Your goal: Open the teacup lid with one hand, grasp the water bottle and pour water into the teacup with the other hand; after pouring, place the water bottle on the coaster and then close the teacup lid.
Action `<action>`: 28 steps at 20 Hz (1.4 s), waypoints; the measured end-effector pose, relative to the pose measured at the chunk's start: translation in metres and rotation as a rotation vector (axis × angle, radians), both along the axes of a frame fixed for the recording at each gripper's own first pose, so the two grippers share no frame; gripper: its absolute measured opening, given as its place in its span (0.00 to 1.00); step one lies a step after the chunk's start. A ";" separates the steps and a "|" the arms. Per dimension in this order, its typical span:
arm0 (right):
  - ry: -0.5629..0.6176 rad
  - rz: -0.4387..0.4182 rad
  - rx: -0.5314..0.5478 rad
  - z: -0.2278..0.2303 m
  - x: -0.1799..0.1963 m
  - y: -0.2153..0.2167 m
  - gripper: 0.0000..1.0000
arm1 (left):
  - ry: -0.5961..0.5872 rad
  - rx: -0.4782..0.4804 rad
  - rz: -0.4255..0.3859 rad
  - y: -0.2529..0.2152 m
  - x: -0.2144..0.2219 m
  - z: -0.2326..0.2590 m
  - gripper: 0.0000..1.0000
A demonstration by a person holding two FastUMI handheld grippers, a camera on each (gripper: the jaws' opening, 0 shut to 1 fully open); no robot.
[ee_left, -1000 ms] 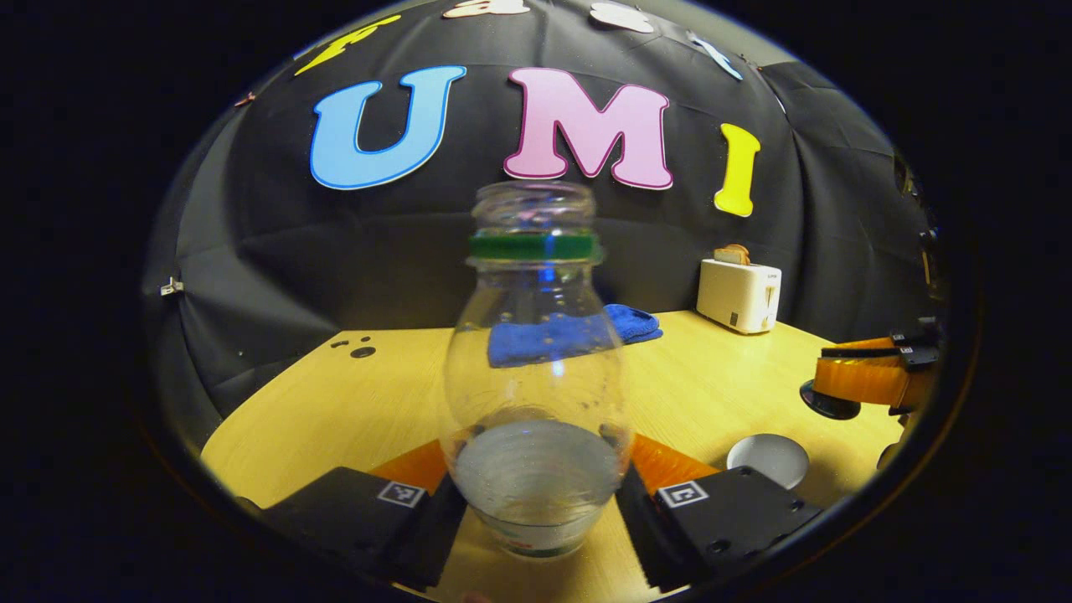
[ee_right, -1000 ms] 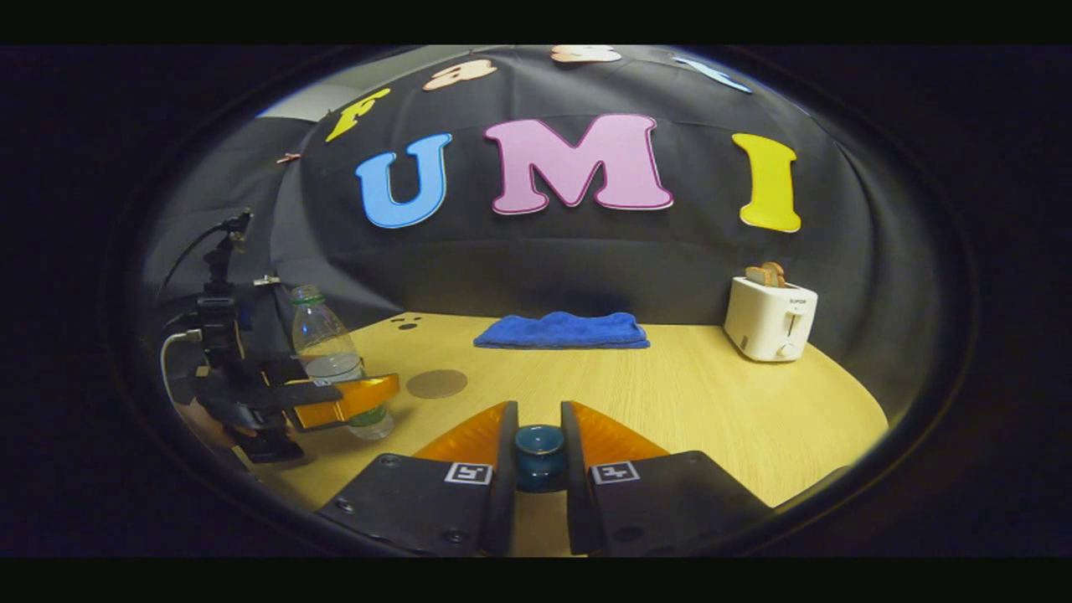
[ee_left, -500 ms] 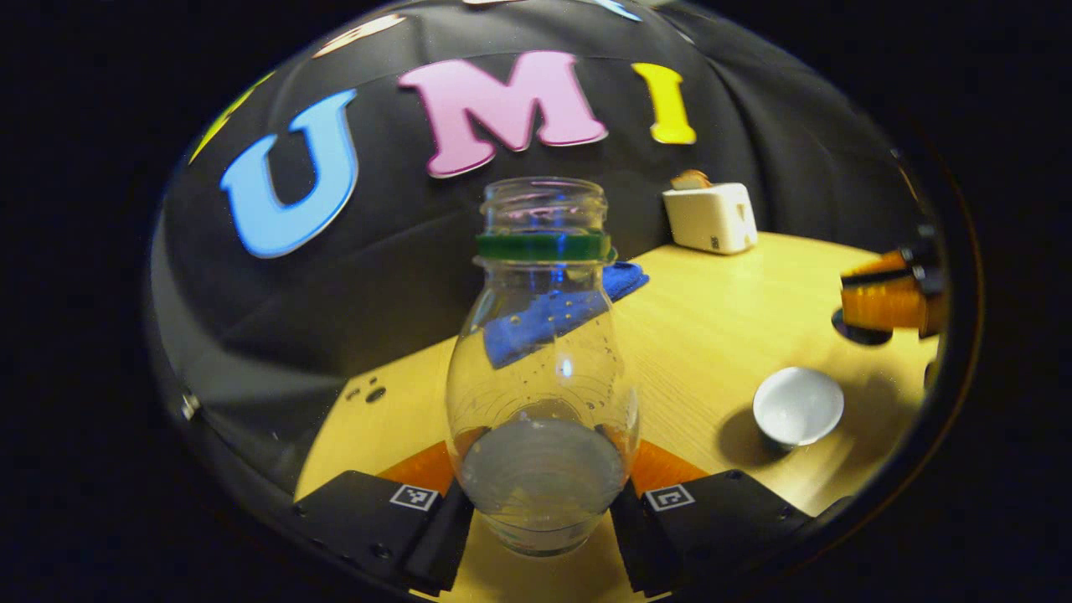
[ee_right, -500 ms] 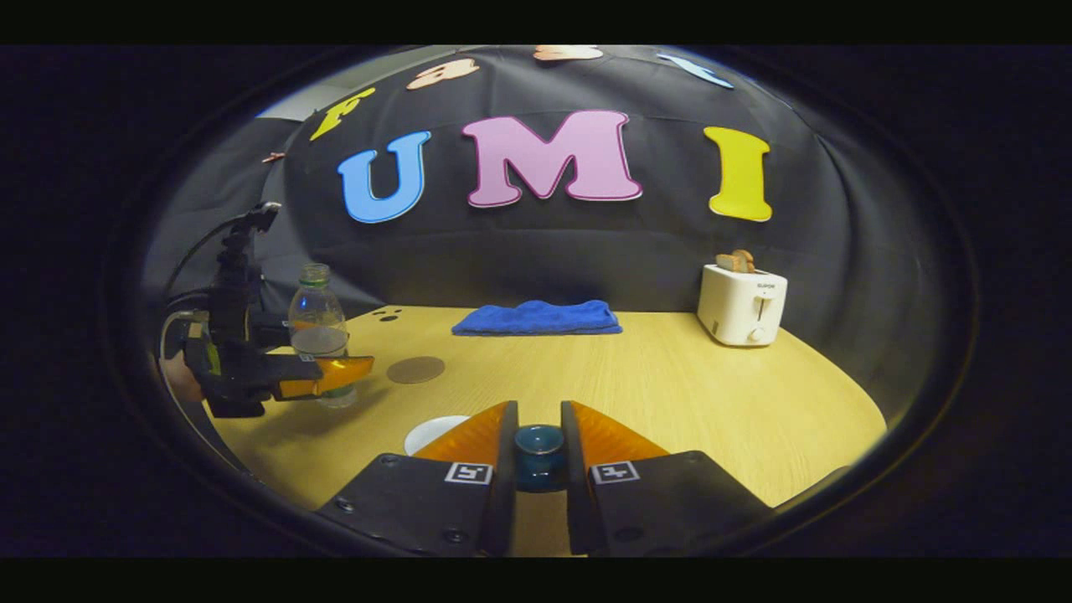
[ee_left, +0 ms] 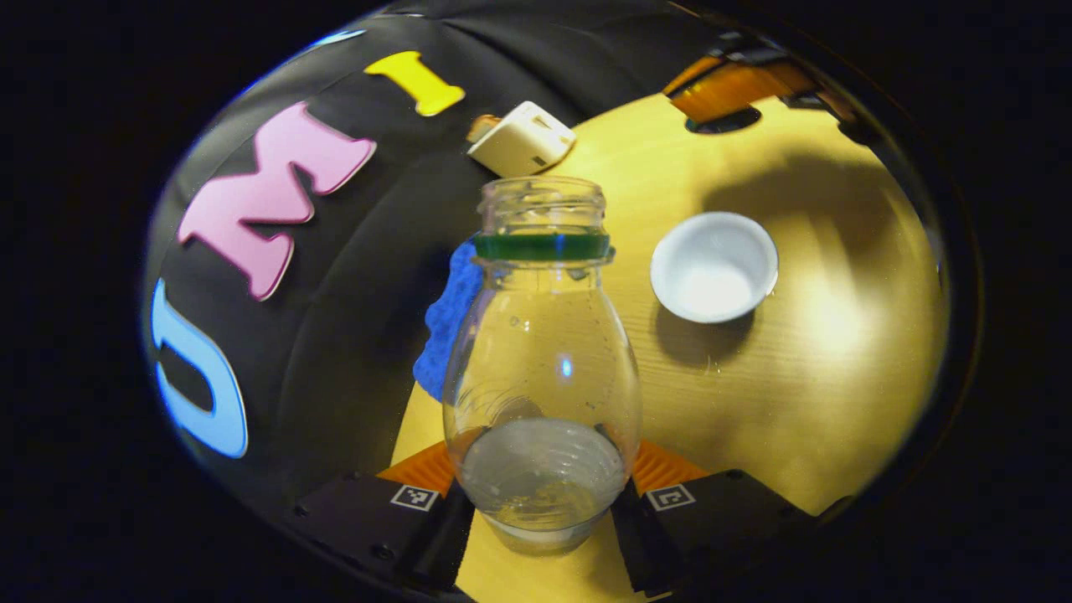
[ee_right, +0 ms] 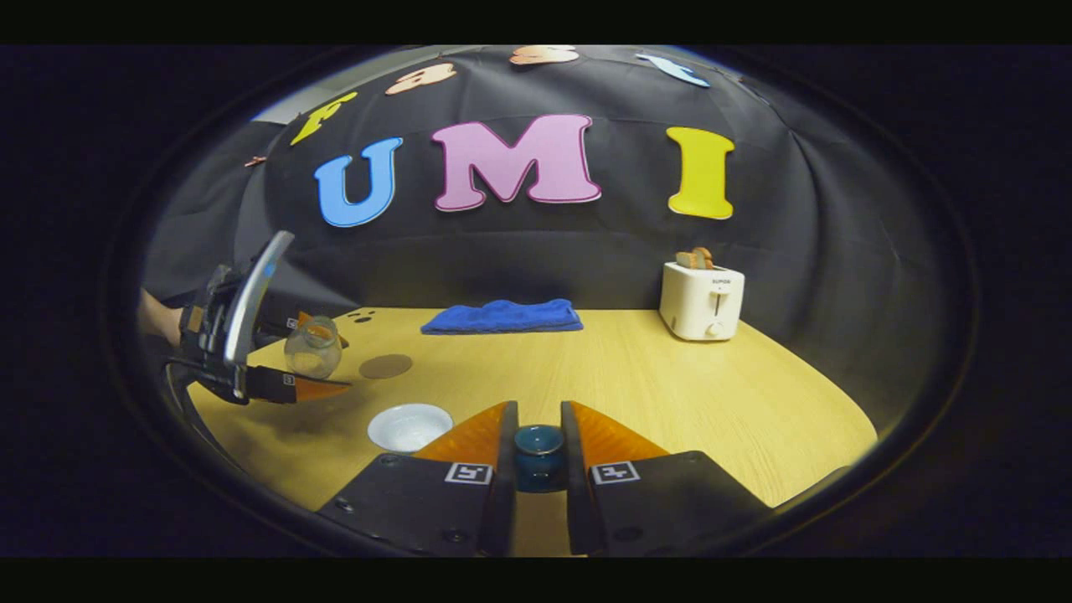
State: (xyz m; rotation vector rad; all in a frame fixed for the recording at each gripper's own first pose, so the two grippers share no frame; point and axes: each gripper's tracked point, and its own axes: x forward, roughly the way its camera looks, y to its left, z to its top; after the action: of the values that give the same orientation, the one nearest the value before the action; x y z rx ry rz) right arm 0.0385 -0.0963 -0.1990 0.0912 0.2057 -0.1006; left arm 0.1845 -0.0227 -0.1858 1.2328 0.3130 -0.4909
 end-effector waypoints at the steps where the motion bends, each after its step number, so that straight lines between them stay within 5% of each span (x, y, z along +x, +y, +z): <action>1: 0.002 -0.008 0.005 0.000 -0.002 -0.003 0.33 | 0.008 0.033 -0.009 0.003 0.001 -0.001 0.75; 13: 0.009 -0.017 0.041 -0.010 -0.018 -0.013 0.33 | 0.001 0.401 -0.189 -0.016 0.024 -0.012 0.75; 19: 0.019 0.002 0.047 -0.017 -0.024 -0.011 0.33 | -0.018 0.542 -0.206 -0.009 0.029 -0.017 0.75; 20: 0.022 0.003 0.052 -0.018 -0.026 -0.010 0.23 | -0.037 0.577 -0.204 -0.006 0.031 -0.014 0.75; 21: 0.024 0.004 0.056 -0.019 -0.027 -0.010 0.33 | -0.050 0.598 -0.209 -0.005 0.033 -0.014 0.75; 28: 0.032 0.018 0.061 -0.019 -0.033 -0.001 0.33 | -0.081 0.673 -0.210 -0.001 0.035 -0.010 0.75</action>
State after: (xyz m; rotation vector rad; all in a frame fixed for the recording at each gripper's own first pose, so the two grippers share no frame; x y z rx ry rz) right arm 0.0058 -0.0970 -0.2177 0.1489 0.2412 -0.0774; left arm 0.2194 -0.0232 -0.1961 1.9494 0.2899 -0.5323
